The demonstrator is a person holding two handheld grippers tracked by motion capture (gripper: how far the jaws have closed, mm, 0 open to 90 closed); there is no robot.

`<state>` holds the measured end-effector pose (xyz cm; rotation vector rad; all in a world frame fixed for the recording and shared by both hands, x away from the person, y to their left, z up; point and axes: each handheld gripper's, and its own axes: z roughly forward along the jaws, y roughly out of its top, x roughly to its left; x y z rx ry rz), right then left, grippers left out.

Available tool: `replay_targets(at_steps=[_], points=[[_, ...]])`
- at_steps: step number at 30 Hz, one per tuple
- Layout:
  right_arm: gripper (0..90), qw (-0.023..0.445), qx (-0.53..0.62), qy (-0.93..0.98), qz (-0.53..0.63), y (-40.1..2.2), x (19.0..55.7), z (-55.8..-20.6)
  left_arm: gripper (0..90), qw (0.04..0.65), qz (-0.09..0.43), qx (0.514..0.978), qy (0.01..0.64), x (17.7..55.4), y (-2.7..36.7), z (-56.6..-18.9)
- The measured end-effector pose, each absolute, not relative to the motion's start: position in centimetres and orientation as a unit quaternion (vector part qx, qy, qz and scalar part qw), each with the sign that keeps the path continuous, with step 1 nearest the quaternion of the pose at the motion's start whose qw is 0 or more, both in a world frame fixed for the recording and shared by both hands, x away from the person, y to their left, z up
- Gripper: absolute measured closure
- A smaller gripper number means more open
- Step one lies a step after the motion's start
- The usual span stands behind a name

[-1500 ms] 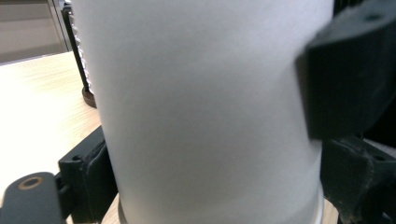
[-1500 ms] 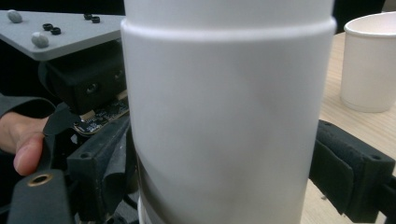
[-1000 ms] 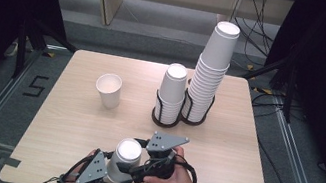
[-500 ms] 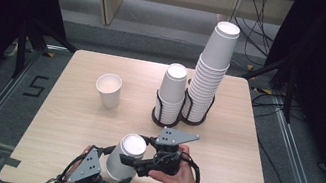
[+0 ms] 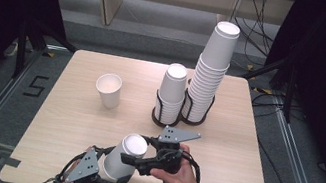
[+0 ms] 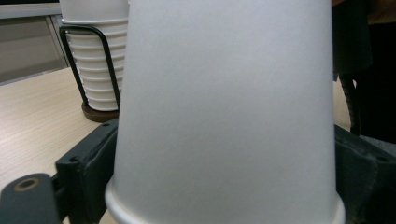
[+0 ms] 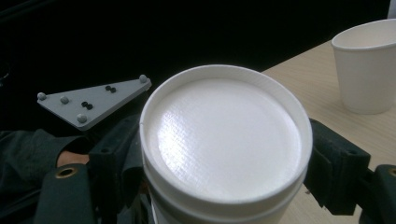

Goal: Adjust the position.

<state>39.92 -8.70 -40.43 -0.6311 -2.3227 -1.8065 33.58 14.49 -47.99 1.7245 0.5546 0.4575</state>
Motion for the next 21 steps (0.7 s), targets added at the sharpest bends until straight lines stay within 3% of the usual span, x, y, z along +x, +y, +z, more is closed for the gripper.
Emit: replay_targets(at_steps=[12,21], points=[[15.9,0.009,-0.143,-0.848,-0.510,-10.2,40.0,-39.0,13.0,0.518,0.217,0.802,0.202,33.6,14.4,-48.0],[16.6,0.031,-0.113,-0.887,-0.447,-9.9,39.8,-40.0,12.9,0.495,0.210,0.826,0.167,33.3,13.9,-48.3]])
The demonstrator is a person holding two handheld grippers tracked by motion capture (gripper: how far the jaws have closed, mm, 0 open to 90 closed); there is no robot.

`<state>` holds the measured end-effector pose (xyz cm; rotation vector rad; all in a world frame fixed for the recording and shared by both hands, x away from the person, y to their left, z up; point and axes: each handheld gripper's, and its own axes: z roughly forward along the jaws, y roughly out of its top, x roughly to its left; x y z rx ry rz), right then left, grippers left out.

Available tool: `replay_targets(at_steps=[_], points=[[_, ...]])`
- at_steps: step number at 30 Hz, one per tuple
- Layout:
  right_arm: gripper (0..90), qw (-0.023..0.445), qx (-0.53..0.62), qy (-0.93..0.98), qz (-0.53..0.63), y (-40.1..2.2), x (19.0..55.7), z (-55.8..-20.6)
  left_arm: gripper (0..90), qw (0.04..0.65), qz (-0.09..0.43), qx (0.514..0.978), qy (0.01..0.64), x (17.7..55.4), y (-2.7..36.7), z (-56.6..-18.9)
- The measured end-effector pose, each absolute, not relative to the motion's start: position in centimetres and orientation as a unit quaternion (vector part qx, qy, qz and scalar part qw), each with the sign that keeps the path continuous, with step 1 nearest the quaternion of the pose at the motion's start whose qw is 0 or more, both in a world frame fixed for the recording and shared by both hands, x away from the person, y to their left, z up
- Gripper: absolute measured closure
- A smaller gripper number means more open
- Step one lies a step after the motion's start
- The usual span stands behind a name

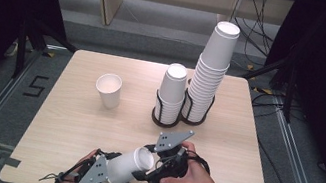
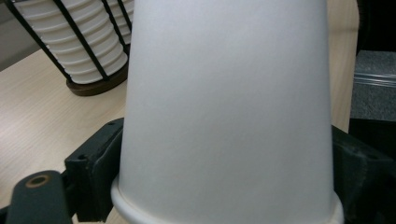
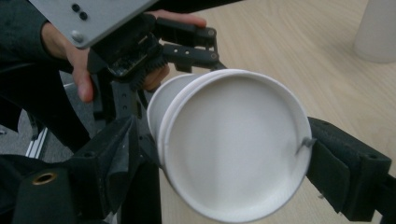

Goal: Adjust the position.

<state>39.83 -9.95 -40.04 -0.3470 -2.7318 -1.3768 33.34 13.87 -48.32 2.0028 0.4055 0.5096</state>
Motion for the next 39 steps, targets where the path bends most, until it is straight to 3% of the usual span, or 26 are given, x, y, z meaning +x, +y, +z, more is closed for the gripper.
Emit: replay_targets(at_steps=[4,13,16,25,30,39], points=[[23.2,0.041,-0.109,-0.882,-0.456,-9.9,40.1,-40.3,11.1,0.508,0.199,0.821,0.167,33.5,14.0,-48.4],[25.5,0.065,-0.112,-0.861,-0.491,-10.9,40.4,-39.4,4.8,0.602,0.180,0.754,0.191,33.9,14.8,-48.0],[25.8,0.062,-0.108,-0.857,-0.500,-10.9,40.4,-39.3,4.5,0.605,0.174,0.754,0.189,33.9,15.1,-47.9],[24.8,0.073,-0.116,-0.860,-0.492,-11.2,40.8,-39.7,11.6,0.574,0.185,0.777,0.182,33.8,14.9,-47.8],[20.5,0.016,-0.102,-0.887,-0.450,-11.2,40.4,-39.5,13.5,0.532,0.197,0.804,0.179,33.8,14.8,-47.7],[16.4,-0.038,-0.046,-0.928,-0.369,-10.2,38.9,-39.2,13.8,0.478,0.213,0.839,0.147,33.3,14.1,-47.5]])
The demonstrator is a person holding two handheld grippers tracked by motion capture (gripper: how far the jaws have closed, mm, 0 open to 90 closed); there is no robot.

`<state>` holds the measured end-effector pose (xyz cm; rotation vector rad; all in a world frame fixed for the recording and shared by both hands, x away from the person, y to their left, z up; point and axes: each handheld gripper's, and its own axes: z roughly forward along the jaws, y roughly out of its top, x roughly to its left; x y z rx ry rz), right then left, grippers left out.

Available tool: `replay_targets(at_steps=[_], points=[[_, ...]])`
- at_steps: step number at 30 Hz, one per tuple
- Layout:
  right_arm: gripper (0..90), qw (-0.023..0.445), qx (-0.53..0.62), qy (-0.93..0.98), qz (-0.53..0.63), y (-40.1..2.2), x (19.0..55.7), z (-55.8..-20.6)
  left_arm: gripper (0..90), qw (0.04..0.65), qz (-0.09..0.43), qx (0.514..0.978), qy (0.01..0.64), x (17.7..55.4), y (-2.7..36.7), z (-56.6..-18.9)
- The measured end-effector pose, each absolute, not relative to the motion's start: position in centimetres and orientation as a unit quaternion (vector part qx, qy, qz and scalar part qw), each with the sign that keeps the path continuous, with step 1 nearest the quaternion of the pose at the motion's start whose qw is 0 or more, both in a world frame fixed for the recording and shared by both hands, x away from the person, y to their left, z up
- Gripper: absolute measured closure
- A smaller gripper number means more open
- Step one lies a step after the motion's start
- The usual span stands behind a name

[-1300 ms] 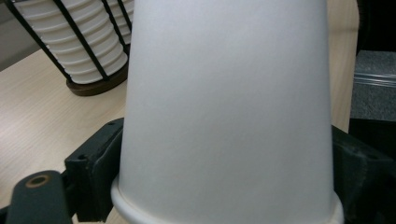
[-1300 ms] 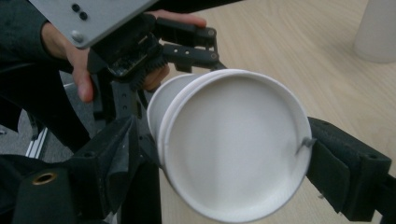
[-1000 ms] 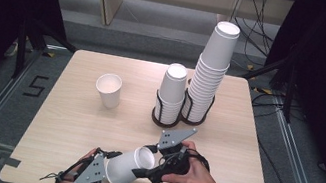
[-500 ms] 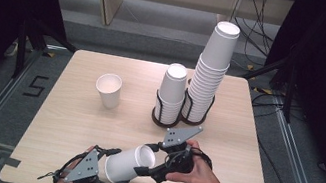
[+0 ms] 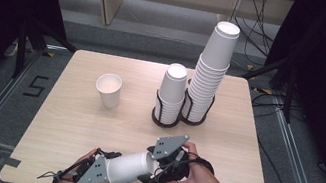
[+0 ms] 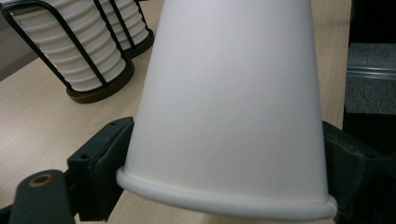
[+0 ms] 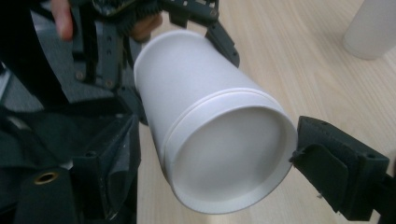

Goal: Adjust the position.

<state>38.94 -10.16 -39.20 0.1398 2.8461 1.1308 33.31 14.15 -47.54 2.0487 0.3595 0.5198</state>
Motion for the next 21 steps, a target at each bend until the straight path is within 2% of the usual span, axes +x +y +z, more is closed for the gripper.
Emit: replay_targets(at_steps=[6,12,16,21], points=[[16.3,0.053,0.000,0.945,0.323,-9.2,38.2,-39.6,13.9,0.453,0.215,0.856,0.122,32.8,13.6,-47.4],[17.6,0.049,-0.021,0.961,0.270,-8.3,37.8,-40.7,13.9,0.441,0.216,0.865,0.102,32.5,13.1,-47.5],[22.9,0.036,-0.025,0.962,0.269,-8.2,37.8,-41.0,13.5,0.437,0.216,0.869,0.088,32.5,13.2,-47.5],[24.5,0.027,-0.041,0.959,0.281,-8.8,38.2,-40.7,8.7,0.496,0.196,0.840,0.094,32.9,13.6,-47.9]])
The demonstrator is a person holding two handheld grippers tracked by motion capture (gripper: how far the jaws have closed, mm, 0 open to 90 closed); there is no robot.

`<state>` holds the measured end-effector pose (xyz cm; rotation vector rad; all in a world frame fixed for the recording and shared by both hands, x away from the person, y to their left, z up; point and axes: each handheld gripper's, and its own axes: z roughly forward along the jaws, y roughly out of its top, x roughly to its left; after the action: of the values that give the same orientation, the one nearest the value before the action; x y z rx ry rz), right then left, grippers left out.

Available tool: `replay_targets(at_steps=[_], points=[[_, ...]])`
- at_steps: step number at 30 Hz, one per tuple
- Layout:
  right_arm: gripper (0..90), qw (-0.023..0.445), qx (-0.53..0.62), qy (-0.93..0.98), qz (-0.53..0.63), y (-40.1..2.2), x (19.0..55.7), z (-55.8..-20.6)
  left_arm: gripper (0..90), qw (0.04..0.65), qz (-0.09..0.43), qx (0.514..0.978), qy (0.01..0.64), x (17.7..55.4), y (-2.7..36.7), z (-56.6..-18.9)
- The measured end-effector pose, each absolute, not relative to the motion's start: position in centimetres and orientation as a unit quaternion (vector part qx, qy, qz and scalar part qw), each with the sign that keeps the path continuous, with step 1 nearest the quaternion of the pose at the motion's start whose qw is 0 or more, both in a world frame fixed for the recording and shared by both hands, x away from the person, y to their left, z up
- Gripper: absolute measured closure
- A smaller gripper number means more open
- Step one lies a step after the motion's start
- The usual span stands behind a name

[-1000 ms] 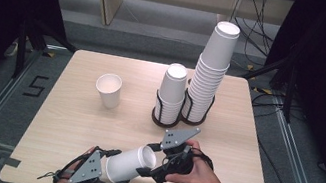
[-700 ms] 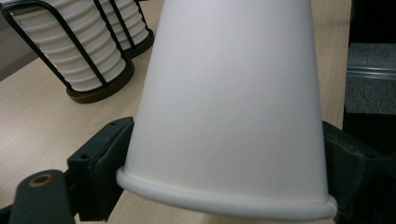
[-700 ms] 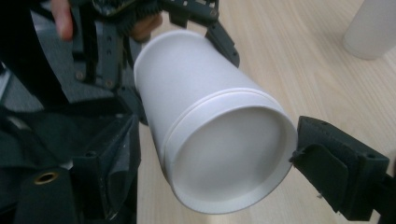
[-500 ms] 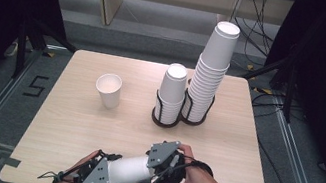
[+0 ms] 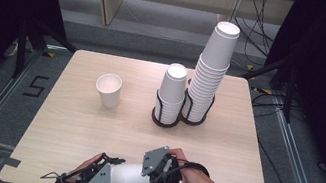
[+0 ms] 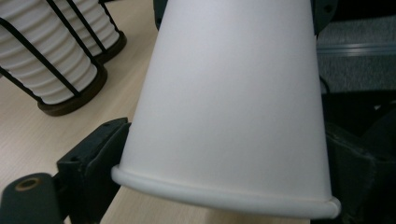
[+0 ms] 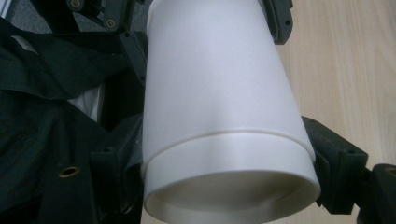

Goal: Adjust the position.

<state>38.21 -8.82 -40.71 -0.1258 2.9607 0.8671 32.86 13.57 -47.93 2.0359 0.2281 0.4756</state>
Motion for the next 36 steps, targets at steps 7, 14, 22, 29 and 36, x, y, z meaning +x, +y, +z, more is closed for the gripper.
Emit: replay_targets(at_steps=[7,14,22,29,36], points=[[24.9,-0.007,-0.053,0.946,0.320,-9.8,39.1,-40.6,8.5,0.537,0.186,0.817,0.094,32.9,14.2,-47.5],[24.7,-0.016,-0.040,0.946,0.322,-10.1,39.1,-40.6,13.7,0.530,0.179,0.824,0.092,33.0,14.4,-47.3],[21.0,0.033,-0.043,0.957,0.284,-9.6,38.1,-40.3,15.5,0.510,0.176,0.836,0.100,32.9,14.1,-47.2],[20.3,0.070,-0.076,0.967,0.233,-8.5,37.4,-40.6,15.7,0.498,0.171,0.845,0.089,32.8,13.8,-47.3],[21.8,0.084,-0.107,0.970,0.202,-7.5,37.1,-41.2,15.5,0.483,0.176,0.854,0.078,32.8,13.6,-47.4]])
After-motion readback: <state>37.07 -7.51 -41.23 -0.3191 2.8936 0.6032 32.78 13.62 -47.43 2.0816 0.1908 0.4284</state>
